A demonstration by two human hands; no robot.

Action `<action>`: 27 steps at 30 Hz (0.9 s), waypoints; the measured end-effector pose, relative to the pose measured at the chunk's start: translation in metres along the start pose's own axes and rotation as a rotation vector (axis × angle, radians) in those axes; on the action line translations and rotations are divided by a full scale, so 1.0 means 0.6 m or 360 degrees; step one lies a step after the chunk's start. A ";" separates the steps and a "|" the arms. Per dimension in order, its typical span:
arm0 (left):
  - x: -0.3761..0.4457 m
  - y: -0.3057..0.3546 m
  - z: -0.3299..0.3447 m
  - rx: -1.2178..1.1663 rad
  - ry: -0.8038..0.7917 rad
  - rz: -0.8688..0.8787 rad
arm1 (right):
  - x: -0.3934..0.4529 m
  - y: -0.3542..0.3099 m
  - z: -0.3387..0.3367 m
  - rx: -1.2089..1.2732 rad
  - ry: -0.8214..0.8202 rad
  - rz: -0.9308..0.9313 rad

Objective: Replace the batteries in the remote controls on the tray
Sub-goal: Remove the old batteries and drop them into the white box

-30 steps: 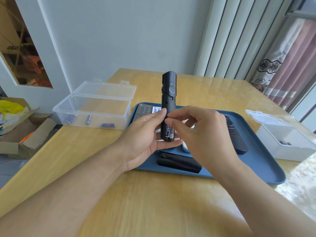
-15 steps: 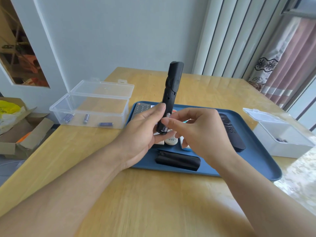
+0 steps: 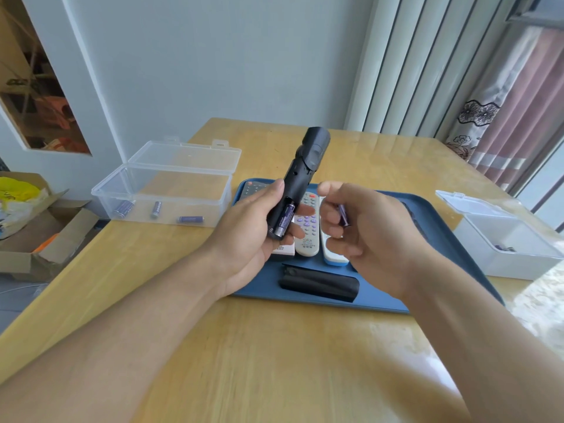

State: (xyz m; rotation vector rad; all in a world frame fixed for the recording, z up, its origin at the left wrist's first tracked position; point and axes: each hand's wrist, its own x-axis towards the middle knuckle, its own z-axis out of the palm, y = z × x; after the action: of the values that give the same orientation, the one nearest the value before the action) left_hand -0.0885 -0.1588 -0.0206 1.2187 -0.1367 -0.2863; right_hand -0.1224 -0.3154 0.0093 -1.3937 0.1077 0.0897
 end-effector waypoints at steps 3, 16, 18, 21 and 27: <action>-0.001 0.001 0.003 -0.0062 -0.0016 -0.0026 | -0.001 0.006 0.001 -0.0595 0.0005 -0.0198; -0.002 0.010 -0.003 -0.0355 -0.0144 -0.0085 | -0.001 0.029 0.002 -0.1680 0.0058 -0.1001; -0.001 0.009 -0.005 -0.0334 -0.0168 -0.0115 | 0.003 0.034 -0.002 -0.1677 0.0050 -0.1038; -0.002 0.009 -0.007 -0.0337 -0.0193 -0.0149 | 0.005 0.037 -0.003 -0.1697 -0.0005 -0.1067; -0.001 0.007 -0.009 -0.0255 -0.0221 -0.0167 | 0.007 0.035 -0.004 -0.1847 -0.0012 -0.1075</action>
State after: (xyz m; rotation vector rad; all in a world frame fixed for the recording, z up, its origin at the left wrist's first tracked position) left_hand -0.0873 -0.1522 -0.0186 1.0483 -0.1670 -0.4652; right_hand -0.1213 -0.3141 -0.0123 -2.5063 -0.5041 -0.4805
